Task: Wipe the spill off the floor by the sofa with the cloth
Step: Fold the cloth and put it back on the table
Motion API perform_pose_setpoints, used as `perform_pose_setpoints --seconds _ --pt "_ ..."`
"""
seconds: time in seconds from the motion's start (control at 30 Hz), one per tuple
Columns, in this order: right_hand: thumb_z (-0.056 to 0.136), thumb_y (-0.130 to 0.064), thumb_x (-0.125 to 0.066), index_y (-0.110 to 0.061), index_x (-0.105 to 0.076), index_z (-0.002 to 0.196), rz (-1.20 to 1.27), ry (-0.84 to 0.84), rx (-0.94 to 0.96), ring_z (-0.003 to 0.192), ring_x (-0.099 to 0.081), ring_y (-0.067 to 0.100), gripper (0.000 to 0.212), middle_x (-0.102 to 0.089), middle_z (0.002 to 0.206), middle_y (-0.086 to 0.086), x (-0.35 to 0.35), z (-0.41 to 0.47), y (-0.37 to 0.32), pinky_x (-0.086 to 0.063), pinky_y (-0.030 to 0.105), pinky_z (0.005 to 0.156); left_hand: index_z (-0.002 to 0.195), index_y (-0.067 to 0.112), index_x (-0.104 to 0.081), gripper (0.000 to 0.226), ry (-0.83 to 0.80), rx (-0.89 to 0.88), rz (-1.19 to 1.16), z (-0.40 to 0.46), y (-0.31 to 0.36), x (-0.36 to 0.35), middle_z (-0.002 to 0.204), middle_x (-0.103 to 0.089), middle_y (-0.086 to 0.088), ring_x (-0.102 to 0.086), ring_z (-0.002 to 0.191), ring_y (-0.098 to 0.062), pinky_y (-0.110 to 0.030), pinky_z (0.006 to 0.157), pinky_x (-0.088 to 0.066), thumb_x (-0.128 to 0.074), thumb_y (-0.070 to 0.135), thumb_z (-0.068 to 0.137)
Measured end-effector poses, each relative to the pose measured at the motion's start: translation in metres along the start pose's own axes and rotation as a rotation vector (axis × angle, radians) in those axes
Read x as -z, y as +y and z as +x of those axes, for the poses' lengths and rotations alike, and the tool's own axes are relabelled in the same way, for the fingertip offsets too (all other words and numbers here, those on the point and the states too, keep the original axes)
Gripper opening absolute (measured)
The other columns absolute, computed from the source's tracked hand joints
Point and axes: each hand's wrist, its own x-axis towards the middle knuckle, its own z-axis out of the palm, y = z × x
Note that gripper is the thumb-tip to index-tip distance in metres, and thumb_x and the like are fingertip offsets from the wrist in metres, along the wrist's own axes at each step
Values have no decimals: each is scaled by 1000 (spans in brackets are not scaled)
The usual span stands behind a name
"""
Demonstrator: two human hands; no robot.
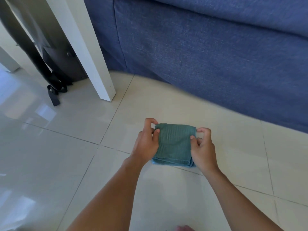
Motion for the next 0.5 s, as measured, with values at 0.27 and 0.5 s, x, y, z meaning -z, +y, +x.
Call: perform_pose_setpoints --seconds 0.27,0.5 --pt "91 -5 -76 -28 -80 97 70 -436 -115 100 -73 9 24 -75 116 -2 5 24 -9 -59 23 87 114 29 -63 42 -240 212 -125 6 4 26 119 -59 -4 -71 86 -27 -28 53 -57 -77 4 82" --pt "90 -3 -72 -31 -81 88 34 -424 -53 101 -73 14 29 -76 115 -2 9 43 -76 -59 30 90 126 25 -58 56 -116 159 -120 5 47 66 124 -52 -3 -69 86 -25 -23 49 -54 -75 0 79"
